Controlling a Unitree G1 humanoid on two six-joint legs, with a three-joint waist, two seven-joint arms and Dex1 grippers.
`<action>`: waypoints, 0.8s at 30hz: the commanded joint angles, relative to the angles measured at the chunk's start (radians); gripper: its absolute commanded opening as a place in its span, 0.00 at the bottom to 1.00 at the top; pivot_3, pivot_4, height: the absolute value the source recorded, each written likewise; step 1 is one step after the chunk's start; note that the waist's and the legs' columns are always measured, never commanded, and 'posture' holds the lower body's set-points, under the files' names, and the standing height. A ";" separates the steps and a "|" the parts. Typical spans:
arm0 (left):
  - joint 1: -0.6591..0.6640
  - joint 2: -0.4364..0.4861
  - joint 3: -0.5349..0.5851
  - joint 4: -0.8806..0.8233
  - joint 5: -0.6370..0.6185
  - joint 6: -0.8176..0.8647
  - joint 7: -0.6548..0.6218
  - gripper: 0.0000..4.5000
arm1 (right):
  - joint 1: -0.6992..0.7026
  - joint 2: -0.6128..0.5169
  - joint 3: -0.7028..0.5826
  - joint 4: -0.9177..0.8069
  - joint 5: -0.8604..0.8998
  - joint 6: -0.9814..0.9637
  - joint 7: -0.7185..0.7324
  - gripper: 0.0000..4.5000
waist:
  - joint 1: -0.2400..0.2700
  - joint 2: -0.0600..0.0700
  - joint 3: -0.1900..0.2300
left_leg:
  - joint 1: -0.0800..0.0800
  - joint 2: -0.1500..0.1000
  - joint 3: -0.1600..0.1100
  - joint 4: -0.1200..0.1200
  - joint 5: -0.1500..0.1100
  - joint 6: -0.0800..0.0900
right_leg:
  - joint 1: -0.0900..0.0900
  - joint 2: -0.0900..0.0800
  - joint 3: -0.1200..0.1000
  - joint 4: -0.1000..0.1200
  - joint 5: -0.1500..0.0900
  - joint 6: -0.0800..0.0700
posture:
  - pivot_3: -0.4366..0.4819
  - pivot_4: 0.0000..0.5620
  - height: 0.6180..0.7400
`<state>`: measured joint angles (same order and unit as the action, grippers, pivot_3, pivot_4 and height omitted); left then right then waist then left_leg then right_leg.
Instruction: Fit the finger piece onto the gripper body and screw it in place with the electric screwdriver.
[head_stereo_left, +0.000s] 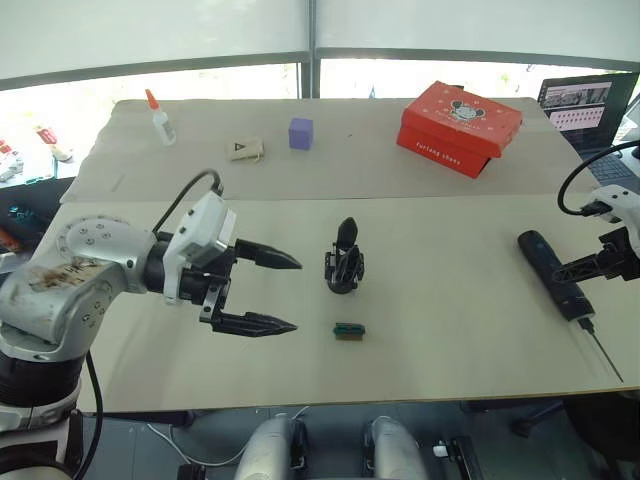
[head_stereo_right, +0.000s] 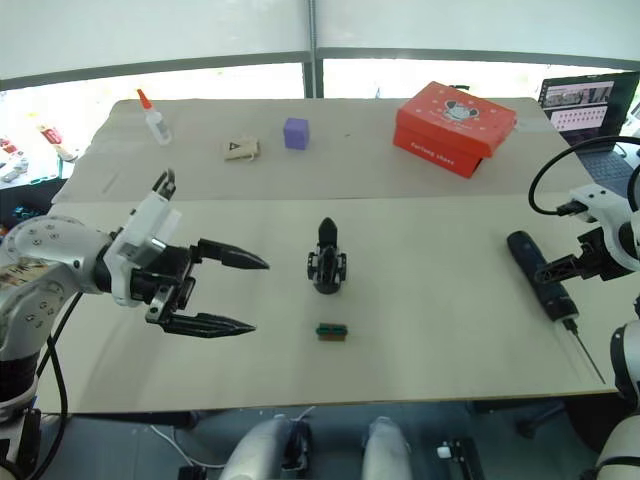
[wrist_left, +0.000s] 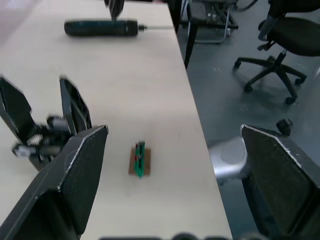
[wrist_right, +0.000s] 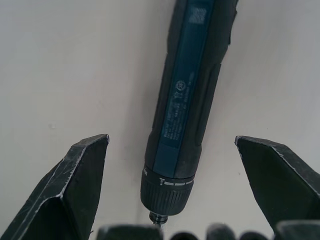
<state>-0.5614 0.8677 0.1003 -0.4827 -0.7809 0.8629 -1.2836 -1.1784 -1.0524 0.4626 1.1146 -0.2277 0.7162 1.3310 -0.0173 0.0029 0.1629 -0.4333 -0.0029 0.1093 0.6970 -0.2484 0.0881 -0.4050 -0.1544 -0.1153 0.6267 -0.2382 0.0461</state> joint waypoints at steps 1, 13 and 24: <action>-0.046 -0.006 0.032 -0.039 -0.088 0.042 0.065 1.00 | -0.046 0.014 0.007 0.088 -0.064 -0.052 -0.004 1.00 | 0.003 0.000 0.000 | 0.000 0.000 0.000 0.000 0.000 0.000 | 0.000 0.000 0.000 0.000 0.000 0.000 | 0.48 0.27 1.00; -0.086 0.031 0.009 -0.068 -0.151 0.035 0.119 1.00 | -0.040 0.053 -0.012 0.206 -0.150 -0.045 0.040 1.00 | 0.001 0.000 0.000 | 0.003 0.000 0.003 0.000 0.000 -0.001 | 0.001 0.004 0.007 0.000 0.000 0.000 | 0.48 0.27 1.00; -0.113 0.034 -0.020 -0.066 -0.147 0.005 0.124 1.00 | 0.004 0.103 -0.104 0.221 -0.134 -0.016 -0.073 0.94 | 0.003 0.000 0.000 | 0.004 0.001 0.004 -0.001 0.000 -0.001 | 0.001 0.006 0.012 0.000 0.000 0.000 | 0.48 0.27 1.00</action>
<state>-0.6554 0.8875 0.0782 -0.5351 -0.9301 0.8914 -1.1532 -1.1803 -0.9445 0.3742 1.3284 -0.3675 0.6882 1.2716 -0.0146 0.0030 0.1629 -0.4294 -0.0024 0.1132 0.6963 -0.2479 0.0871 -0.4037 -0.1486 -0.1031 0.6265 -0.2382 0.0461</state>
